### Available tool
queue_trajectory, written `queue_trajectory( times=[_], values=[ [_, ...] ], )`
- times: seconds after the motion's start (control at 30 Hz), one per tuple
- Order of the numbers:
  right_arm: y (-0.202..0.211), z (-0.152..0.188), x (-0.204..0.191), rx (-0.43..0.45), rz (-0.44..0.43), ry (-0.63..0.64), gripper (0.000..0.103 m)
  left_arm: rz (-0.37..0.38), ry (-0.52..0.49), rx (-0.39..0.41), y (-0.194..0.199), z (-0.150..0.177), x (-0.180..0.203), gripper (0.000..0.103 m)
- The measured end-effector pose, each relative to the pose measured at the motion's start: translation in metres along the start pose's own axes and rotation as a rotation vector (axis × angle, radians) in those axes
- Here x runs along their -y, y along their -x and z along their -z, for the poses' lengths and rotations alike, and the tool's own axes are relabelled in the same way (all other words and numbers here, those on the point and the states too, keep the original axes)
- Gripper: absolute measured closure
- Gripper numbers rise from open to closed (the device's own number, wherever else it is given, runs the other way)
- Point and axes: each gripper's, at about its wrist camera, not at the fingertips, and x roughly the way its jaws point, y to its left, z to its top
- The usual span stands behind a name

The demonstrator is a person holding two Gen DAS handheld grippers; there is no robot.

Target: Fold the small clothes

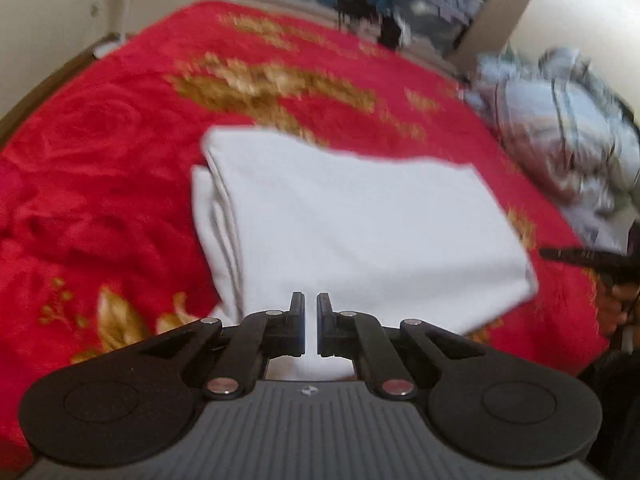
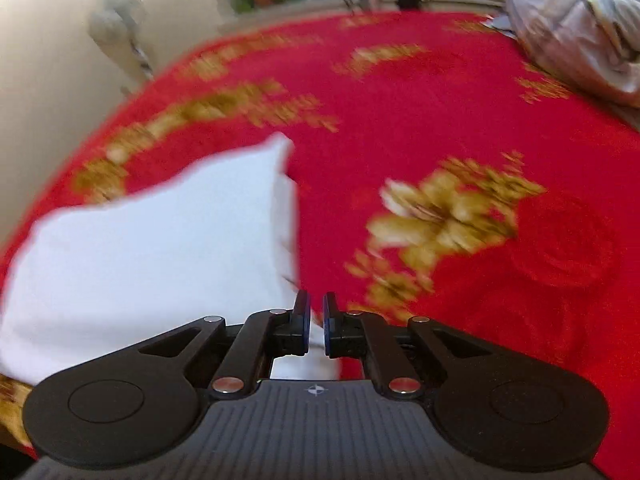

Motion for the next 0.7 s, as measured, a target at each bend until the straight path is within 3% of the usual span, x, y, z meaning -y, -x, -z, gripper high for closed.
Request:
queue_trajectory(
  times=[0.07, 0.1, 0.17, 0.2, 0.27, 0.33, 0.47, 0.53, 0.7],
  values=[
    [-0.011, 0.005, -0.003, -0.039, -0.027, -0.005, 0.088, -0.034, -0.006, -0.082, -0.02, 0.001, -0.001, 0.093],
    [-0.02, 0.007, -0.006, -0.073, -0.006, 0.011, 0.088, -0.067, 0.0, -0.132, -0.031, 0.005, -0.003, 0.085],
    [-0.04, 0.016, -0.007, -0.164, 0.076, 0.063, 0.088, -0.149, 0.025, -0.223, -0.047, 0.013, -0.015, 0.088],
    [-0.045, 0.019, -0.006, -0.19, 0.101, 0.069, 0.088, -0.145, 0.048, -0.223, -0.046, 0.013, -0.018, 0.088],
    [-0.043, 0.016, -0.006, -0.183, 0.096, 0.06, 0.088, -0.117, 0.088, -0.163, -0.034, 0.008, -0.021, 0.086],
    [-0.031, 0.011, -0.012, -0.125, 0.098, 0.092, 0.086, -0.121, 0.103, -0.09, -0.019, 0.005, -0.022, 0.077],
    [-0.008, -0.001, -0.022, -0.021, 0.088, 0.138, 0.082, -0.121, 0.148, -0.011, 0.0, -0.001, -0.019, 0.074],
    [-0.005, -0.006, -0.025, 0.007, 0.067, 0.142, 0.082, -0.129, 0.175, 0.02, 0.006, -0.001, -0.018, 0.059],
    [-0.007, -0.02, -0.033, 0.048, 0.034, 0.135, 0.082, -0.155, 0.258, 0.062, 0.013, -0.005, -0.024, 0.036]
  ],
)
